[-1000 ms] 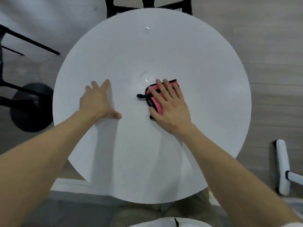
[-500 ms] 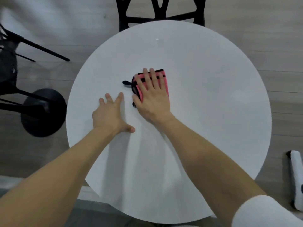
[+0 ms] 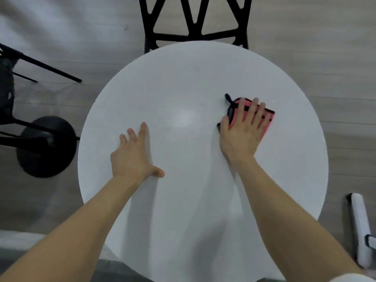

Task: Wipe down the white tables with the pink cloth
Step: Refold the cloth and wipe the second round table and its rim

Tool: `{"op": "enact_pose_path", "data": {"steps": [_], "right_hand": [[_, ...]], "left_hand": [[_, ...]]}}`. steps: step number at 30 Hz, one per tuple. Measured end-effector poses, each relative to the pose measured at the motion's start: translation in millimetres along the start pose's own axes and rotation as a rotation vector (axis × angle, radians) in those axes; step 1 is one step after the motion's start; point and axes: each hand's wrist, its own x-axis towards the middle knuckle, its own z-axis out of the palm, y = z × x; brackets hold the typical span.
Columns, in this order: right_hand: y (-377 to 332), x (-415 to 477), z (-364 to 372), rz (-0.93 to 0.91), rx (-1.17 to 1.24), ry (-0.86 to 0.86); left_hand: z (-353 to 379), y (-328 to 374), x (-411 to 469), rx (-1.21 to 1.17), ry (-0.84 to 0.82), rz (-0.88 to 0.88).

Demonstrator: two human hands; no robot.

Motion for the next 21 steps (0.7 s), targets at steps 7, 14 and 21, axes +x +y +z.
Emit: {"op": "enact_pose_path", "data": {"steps": [7,14,21], "right_hand": [[-61,-53,19,-0.836,0.057,-0.168],[-14,-6,1,-0.512,-0.025,-0.175],[-179,15,44,-0.548,0.051,-0.057]], "left_hand": [[11,-25,-11,-0.053,0.058,0.056],[48,-85,32,-0.218,0.599,0.011],[106,-92,52,-0.292,0.742,-0.041]]}}
